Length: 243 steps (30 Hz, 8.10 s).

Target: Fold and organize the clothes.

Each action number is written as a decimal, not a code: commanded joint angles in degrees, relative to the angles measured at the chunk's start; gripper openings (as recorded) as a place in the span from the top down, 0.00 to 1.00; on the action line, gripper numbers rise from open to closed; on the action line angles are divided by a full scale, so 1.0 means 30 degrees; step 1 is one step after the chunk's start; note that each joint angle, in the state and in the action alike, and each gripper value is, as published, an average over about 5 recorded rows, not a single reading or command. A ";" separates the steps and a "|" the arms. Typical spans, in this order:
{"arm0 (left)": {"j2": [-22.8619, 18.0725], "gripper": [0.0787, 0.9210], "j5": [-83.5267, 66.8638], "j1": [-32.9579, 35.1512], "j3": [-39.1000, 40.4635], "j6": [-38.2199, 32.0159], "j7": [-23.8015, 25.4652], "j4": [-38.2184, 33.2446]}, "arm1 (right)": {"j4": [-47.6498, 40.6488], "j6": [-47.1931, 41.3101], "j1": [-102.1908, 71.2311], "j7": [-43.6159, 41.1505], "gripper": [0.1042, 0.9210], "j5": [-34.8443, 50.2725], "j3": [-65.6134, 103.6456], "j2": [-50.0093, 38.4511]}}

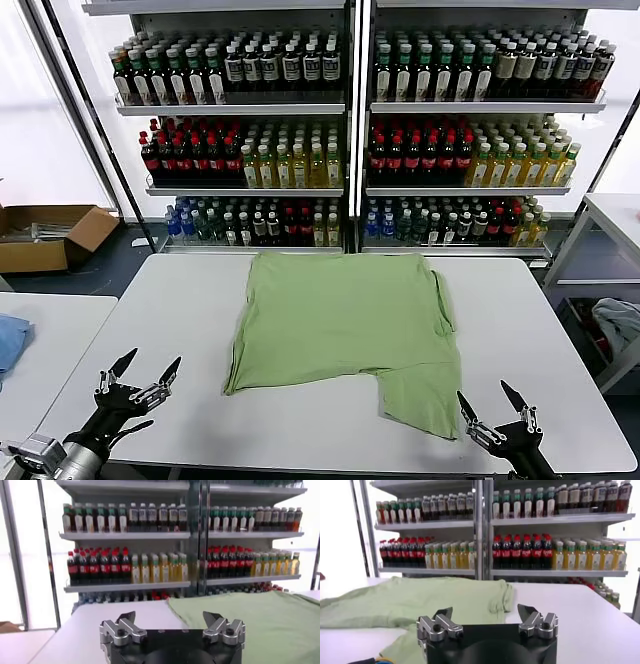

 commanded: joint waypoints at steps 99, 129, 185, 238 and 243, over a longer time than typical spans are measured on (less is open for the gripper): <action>-0.1061 0.99 -0.1409 0.1973 0.4302 0.1411 -0.6018 -0.3987 | 0.3707 0.4232 -0.2458 0.2623 0.99 0.1758 -0.2881 0.1381; 0.2110 0.99 -0.2896 -0.9477 0.7994 0.0928 -0.6745 0.7737 | -0.5454 -0.0911 1.0561 0.4522 0.99 -0.0170 -0.5606 0.0466; 0.3118 0.81 -0.1492 -0.5360 0.7215 0.2710 -0.4749 0.6056 | -0.3726 -0.2712 0.5857 0.5307 0.99 -0.0453 -0.5525 -0.0227; 0.4116 0.71 -0.2651 0.6851 -0.1547 0.4547 -0.4460 -0.5023 | 0.4538 -0.3402 -0.0164 0.4761 0.57 0.2836 -0.0943 -0.3660; 0.7137 0.55 -0.5347 0.2627 -0.0555 0.4717 -0.3514 -0.2641 | 0.1659 -0.4521 0.6127 0.3568 0.40 0.3927 -0.2420 -0.6101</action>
